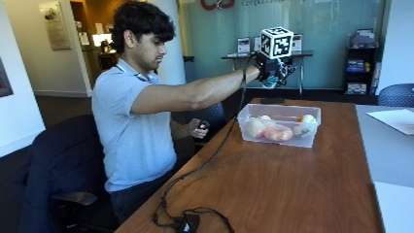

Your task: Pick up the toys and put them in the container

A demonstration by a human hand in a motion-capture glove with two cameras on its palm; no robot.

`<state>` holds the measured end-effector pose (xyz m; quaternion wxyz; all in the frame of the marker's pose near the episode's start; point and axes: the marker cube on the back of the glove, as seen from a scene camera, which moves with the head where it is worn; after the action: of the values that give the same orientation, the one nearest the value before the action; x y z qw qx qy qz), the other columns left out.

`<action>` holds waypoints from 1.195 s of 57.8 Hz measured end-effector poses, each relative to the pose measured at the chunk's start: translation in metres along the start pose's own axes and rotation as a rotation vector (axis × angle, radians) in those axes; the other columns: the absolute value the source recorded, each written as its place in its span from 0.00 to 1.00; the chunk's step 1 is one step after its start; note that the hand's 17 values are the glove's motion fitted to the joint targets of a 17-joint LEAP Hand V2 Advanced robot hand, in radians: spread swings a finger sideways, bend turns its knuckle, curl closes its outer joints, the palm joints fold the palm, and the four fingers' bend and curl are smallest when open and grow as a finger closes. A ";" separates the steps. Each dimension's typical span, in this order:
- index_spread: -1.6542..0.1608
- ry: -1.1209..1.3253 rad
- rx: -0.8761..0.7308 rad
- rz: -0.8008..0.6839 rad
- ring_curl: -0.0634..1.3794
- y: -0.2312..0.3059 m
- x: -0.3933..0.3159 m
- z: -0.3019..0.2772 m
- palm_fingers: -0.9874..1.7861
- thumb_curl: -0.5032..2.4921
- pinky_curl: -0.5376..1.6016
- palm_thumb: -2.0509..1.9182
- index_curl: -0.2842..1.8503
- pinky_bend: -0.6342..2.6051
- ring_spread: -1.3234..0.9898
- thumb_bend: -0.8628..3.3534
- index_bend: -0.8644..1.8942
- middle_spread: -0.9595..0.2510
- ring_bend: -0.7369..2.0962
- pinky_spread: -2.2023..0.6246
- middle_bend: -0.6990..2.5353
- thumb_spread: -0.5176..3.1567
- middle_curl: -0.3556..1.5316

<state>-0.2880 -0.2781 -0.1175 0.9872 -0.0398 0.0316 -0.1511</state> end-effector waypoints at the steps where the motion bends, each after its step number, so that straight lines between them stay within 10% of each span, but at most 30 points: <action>1: 0.74 0.002 -0.001 -0.001 0.40 -0.001 0.000 0.001 0.65 0.31 0.43 0.62 0.13 0.60 0.46 0.43 0.34 0.63 0.77 0.65 0.47 0.57 0.60; 12: 0.74 0.034 -0.093 0.045 0.40 0.001 0.007 0.010 0.65 0.31 0.43 0.62 0.13 0.59 0.46 0.43 0.34 0.63 0.78 0.65 0.47 0.57 0.61; 20: 0.74 0.067 -0.154 0.056 0.32 0.006 0.013 0.015 0.27 0.26 0.45 0.53 0.19 0.62 0.51 0.38 0.42 0.71 0.58 0.73 0.33 0.56 0.53; 35: 0.75 0.056 -0.104 0.053 0.18 0.018 0.031 0.006 0.30 0.24 0.40 0.50 0.23 0.57 0.56 0.31 0.39 0.78 0.42 0.79 0.26 0.53 0.45; 69: 0.74 0.148 -0.085 0.212 0.20 0.192 0.174 0.017 0.34 0.25 0.38 0.51 0.26 0.55 0.56 0.25 0.38 0.79 0.42 0.80 0.27 0.54 0.39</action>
<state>-0.0644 -0.1470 -0.1260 0.9900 -0.0667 0.1148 -0.0468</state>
